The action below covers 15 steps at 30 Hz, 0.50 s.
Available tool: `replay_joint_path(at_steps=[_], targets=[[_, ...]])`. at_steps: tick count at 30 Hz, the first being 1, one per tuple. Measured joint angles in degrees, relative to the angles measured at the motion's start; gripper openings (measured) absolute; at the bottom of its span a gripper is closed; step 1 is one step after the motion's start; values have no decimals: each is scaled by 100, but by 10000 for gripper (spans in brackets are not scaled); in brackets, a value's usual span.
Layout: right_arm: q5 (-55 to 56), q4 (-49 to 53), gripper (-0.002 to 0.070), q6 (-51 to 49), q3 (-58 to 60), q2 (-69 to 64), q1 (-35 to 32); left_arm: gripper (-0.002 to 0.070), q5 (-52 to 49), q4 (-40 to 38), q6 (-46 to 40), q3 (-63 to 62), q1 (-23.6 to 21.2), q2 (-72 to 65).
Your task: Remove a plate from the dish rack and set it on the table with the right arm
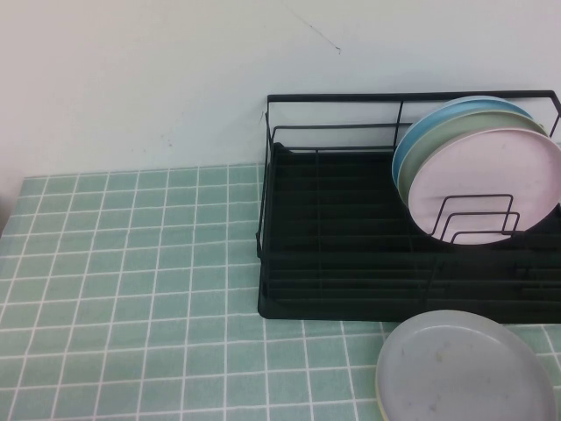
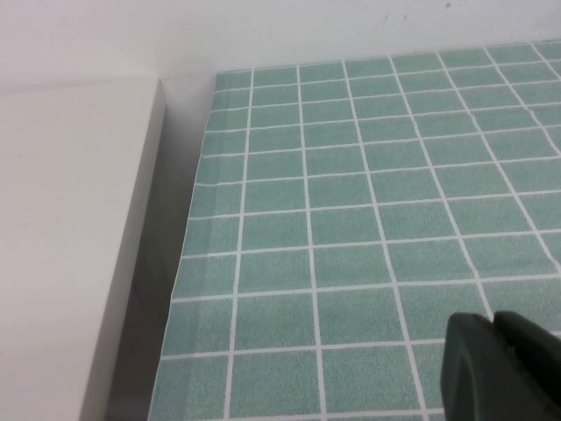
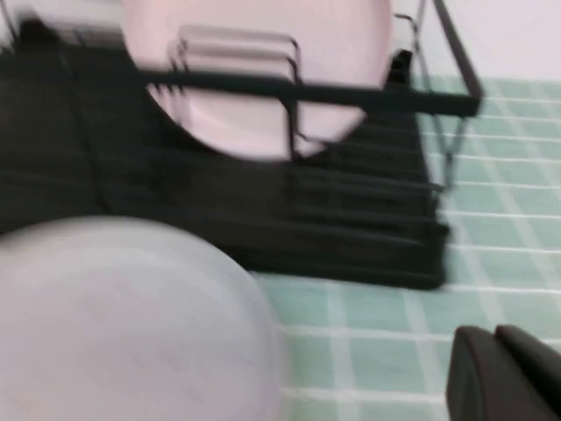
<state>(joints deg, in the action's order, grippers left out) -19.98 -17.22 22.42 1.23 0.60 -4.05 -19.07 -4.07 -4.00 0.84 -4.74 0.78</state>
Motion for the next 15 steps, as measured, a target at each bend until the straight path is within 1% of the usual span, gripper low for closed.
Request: replay_joint_path(at_steps=[6,10,15], targets=[[686,-1907,-1,-9,36,0,0,-3,0,0,0,0,0,0],[1155,-2422,-1,-9,36,0,0,-3,0,0,0,0,0,0],[1261,-2640,-1,-9,36,0,0,-3,0,0,0,0,0,0]])
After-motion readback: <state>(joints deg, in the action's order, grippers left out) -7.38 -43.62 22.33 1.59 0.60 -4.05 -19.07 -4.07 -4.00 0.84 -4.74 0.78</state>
